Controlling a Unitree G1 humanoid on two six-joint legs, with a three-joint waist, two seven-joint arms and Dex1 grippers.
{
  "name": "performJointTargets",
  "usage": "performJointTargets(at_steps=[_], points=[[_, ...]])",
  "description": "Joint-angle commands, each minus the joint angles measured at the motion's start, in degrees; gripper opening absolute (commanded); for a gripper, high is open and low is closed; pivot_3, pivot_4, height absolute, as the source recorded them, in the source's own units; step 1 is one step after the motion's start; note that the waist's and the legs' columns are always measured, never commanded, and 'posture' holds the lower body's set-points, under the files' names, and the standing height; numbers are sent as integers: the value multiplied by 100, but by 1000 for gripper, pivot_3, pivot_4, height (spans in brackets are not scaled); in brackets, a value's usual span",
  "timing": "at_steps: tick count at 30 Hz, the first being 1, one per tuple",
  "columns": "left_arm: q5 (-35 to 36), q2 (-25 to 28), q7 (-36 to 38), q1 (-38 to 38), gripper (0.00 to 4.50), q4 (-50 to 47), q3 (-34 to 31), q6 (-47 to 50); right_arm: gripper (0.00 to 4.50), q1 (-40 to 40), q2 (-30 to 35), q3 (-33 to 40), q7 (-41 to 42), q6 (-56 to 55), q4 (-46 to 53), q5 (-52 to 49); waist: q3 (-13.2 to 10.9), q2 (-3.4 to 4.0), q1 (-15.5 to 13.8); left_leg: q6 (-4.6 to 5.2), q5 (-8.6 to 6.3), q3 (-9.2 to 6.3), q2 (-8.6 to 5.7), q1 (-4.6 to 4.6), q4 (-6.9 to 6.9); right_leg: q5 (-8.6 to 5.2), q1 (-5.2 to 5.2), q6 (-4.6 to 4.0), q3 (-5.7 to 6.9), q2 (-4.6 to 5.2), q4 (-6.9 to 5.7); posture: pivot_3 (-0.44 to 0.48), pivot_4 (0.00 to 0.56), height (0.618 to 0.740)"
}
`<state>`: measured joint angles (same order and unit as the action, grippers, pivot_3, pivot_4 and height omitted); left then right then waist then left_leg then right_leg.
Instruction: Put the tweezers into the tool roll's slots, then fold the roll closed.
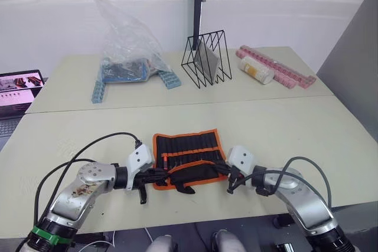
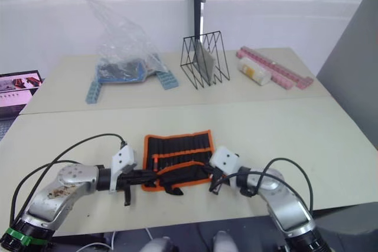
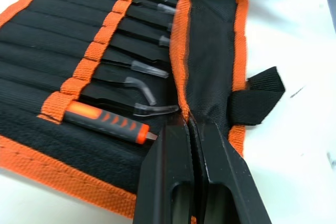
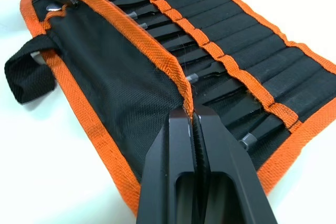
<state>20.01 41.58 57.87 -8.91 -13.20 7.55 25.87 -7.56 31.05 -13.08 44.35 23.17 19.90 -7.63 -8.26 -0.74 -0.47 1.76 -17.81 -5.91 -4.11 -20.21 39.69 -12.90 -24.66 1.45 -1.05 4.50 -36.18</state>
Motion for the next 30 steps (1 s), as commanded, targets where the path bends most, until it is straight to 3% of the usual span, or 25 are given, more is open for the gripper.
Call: performJointTargets(at_steps=[1, 17, 25, 30], points=[[-132, 146, 62, -106, 30, 120, -122, -168, 0, -4, -30, 12, -63, 67, 200, -48, 0, 0, 6, 0, 0, 0, 0, 0, 0, 0, -1, 0, 0, 0, 0, 0, 150, 724], [-578, 179, 147, -294, 30, 595, 30, -673, 0, 54, -14, -83, -171, 221, 253, 8, 0, 0, 6, -2, 1, 0, -1, -5, -1, 1, -8, -1, -1, 0, -1, 0, 150, 724], [-702, 70, 143, -474, 0, 697, 95, -904, 2567, 54, -160, 180, -241, 82, 358, -263, 0, 0, 6, -3, 2, 0, -1, -5, 0, 1, -8, -1, -1, 0, -3, 0, 150, 724], [-793, 103, 203, -477, 0, 740, 113, -1000, 2567, 64, -183, 333, 101, -16, 622, -773, 0, 0, 7, -2, 1, 0, -1, -6, -1, 1, -9, -1, -1, -1, -2, 0, 150, 724]])
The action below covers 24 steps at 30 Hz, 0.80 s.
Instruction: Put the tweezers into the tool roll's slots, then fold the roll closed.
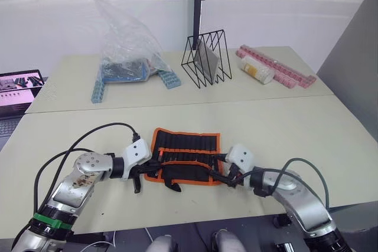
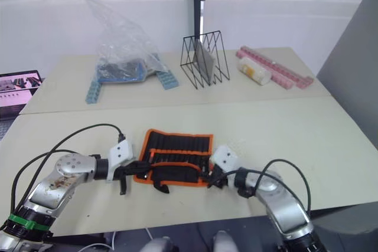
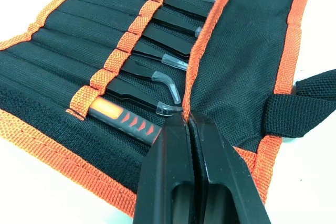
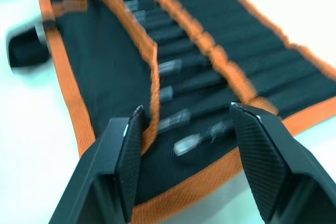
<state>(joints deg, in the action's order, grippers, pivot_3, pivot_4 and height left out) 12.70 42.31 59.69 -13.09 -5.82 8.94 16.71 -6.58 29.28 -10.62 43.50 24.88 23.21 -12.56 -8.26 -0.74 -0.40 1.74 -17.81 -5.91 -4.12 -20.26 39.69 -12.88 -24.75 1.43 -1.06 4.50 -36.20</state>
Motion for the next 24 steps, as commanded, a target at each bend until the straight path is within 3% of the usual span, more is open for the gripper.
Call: performJointTargets(at_steps=[1, 4, 5, 11, 22, 24], points=[[-59, 27, 35, -60, 0, 6, -34, -81, 2567, -42, 0, 73, 218, -207, 299, -300, 0, 0, 1, 0, 0, 0, 0, 0, 0, 0, 0, 0, 0, 0, 0, 0, 150, 724], [-52, 28, 51, -25, 0, -52, -38, -28, 2567, -147, -134, -170, 272, -303, 286, -289, 0, 0, 3, 0, 0, 0, 0, 0, 0, 0, 0, 0, 0, 0, -1, 0, 150, 724], [-64, 30, 41, -10, 0, -71, -33, -16, 2030, -186, -202, -259, 272, -302, 282, -282, 0, 0, 7, 0, 0, 0, 0, 0, 0, 0, 0, 0, 0, -1, -1, 0, 150, 724], [-75, 14, 26, 38, 0, -131, -35, 12, 92, -358, -439, -772, 116, -474, -36, 154, 0, 0, 27, 0, 0, 0, -1, -2, 0, 0, -6, 0, 0, 0, -5, 0, 150, 724], [47, -3, -45, 87, 0, -258, -149, 196, 36, -152, -559, -935, -5, -852, -1059, 506, 0, 0, 41, -5, 3, 0, -2, -2, 0, 0, -10, 0, -1, -2, -11, 0, 150, 724], [189, 1, -33, 109, 621, -346, -240, 319, 0, -176, -582, -953, 43, -868, -1121, 491, 0, 0, 47, -5, 3, 1, -2, -1, 0, 0, -10, 0, -2, -1, -11, 0, 150, 724]])
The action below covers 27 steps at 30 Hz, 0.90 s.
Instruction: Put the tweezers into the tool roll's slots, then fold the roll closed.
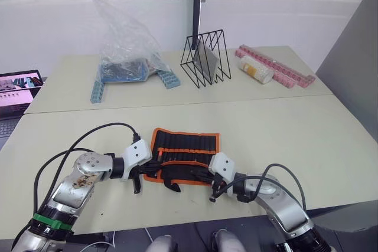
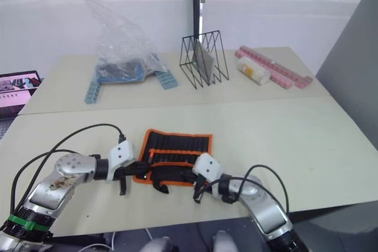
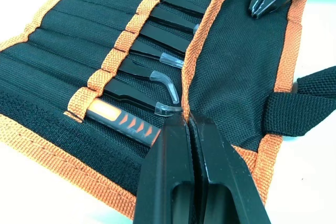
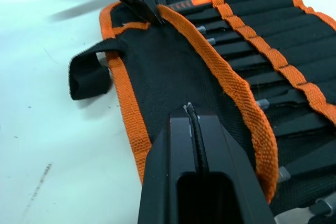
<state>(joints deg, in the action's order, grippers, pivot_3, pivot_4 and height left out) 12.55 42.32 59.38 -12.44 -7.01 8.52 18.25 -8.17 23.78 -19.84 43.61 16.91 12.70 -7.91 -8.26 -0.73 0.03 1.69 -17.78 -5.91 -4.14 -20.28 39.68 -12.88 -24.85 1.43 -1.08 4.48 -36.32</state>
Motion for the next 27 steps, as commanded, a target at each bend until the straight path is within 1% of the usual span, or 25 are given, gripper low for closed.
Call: performJointTargets(at_steps=[1, 4, 7, 10, 12, 14, 17, 22, 23, 27], points=[[267, 9, 8, 49, 834, -273, -245, 210, 0, -37, -41, -38, 48, -66, -93, 21, 0, 0, 10, 0, 0, 0, 0, 0, 0, 0, 0, 0, 0, -1, 0, 0, 150, 724], [385, 51, 8, 56, 1927, -376, -368, 286, 0, -63, -39, -62, 82, -52, -141, 40, 0, 0, 14, 0, 0, 0, 0, 0, 0, 0, 0, 0, 0, -1, -1, 0, 150, 724], [610, 94, 35, 116, 2886, -541, -633, 265, 0, -61, -6, -91, 131, -21, -132, 62, 0, 0, 22, 0, 0, 0, 1, 0, 0, 0, 0, 0, 0, -1, -2, 0, 150, 724], [1001, -38, 68, 177, 3932, -714, -941, 250, 0, -76, 0, -81, 160, -15, -139, 71, 0, 0, 22, 0, 0, 0, 1, 0, 0, 0, -2, 0, 0, 0, -2, 0, 150, 724], [1139, -100, 126, 279, 4480, -840, -967, 201, 0, -80, 3, -83, 185, -8, -130, 72, 0, 0, 20, -1, 0, 0, 1, 0, 0, 0, -1, 0, 0, 1, -2, 0, 150, 724], [1122, -194, 113, 359, 4480, -877, -874, 122, 0, -97, -4, -89, 205, 5, -133, 77, 0, 1, 21, -1, 0, 0, 1, 1, 0, 0, 1, 0, -1, 2, -2, 0, 150, 724], [953, -469, -27, 412, 4480, -778, -657, -65, 0, -110, -3, -93, 228, 31, -113, 82, 0, 0, 15, -2, 1, 0, 1, 0, 0, 0, 1, -1, -2, 0, 0, 0, 150, 724], [808, -895, -270, 393, 3046, -569, -518, -325, 0, -155, 0, -85, 255, 71, -113, 108, 0, 0, 13, -3, 1, 0, 0, 1, 1, 1, 1, -2, -2, 0, -1, 0, 150, 724], [795, -946, -283, 398, 2646, -526, -505, -351, 0, -155, 6, -87, 255, 65, -109, 124, 1, 0, 14, -4, 2, 0, 1, 0, 1, 1, 0, -2, -2, 0, -1, 0, 150, 724], [566, -1033, -306, 529, 1307, -256, -330, -572, 0, -150, 18, -67, 245, 77, -79, 131, 1, 0, 14, -9, 5, 0, 1, 0, 1, 1, 0, -2, -3, 0, 0, 0, 150, 724]])
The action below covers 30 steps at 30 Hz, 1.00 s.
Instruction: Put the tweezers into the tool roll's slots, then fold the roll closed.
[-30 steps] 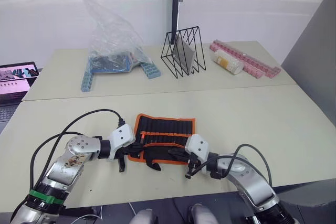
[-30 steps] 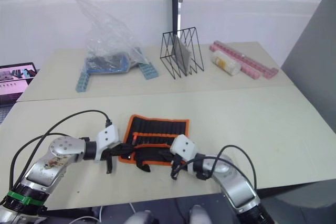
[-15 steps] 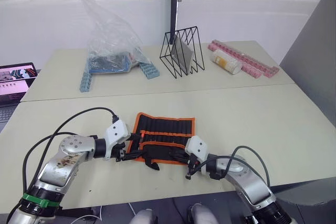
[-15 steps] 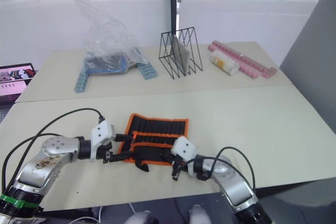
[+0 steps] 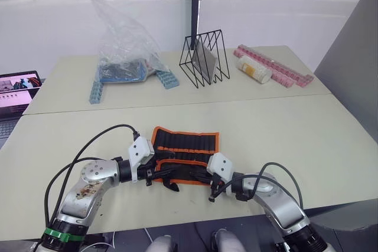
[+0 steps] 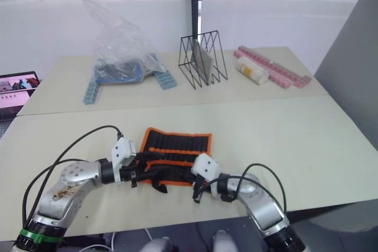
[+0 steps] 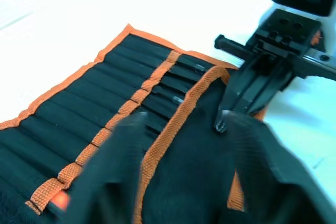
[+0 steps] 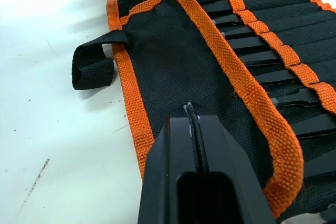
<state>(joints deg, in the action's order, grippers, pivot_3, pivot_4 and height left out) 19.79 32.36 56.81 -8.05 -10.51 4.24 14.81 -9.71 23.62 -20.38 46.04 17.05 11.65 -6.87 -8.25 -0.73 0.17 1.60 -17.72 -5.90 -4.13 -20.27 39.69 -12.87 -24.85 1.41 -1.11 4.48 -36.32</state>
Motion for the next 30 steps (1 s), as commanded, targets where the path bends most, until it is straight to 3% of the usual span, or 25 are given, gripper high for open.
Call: performJointTargets(at_steps=[1, 4, 17, 30], points=[[-228, -63, -105, 114, 978, 160, 131, -254, 0, 4, 39, -7, 0, 65, 32, 27, 0, 0, 0, 0, 0, 0, 0, 0, 0, 0, 0, 0, 0, 0, 0, 0, 150, 724], [-377, -144, -268, 148, 30, 363, 212, -240, 0, 1, 48, 0, -8, 63, 37, 33, 0, 0, -1, 1, 0, 0, 0, 0, 0, 0, -1, 0, 0, 0, -1, 0, 150, 724], [-1022, -101, -531, 156, 30, 673, 598, -370, 0, -230, -229, -94, 137, 147, 300, -285, 3, 4, -32, 2, -1, 0, 0, 7, 0, 3, 10, -3, 2, 2, -1, 0, 150, 724], [-954, -156, -568, 15, 30, 741, 567, -402, 0, -451, -289, -375, 20, 239, -323, 201, 4, 6, -69, 0, 0, -1, -2, 7, 2, 3, 9, -3, 4, 3, -3, 0, 150, 724]])
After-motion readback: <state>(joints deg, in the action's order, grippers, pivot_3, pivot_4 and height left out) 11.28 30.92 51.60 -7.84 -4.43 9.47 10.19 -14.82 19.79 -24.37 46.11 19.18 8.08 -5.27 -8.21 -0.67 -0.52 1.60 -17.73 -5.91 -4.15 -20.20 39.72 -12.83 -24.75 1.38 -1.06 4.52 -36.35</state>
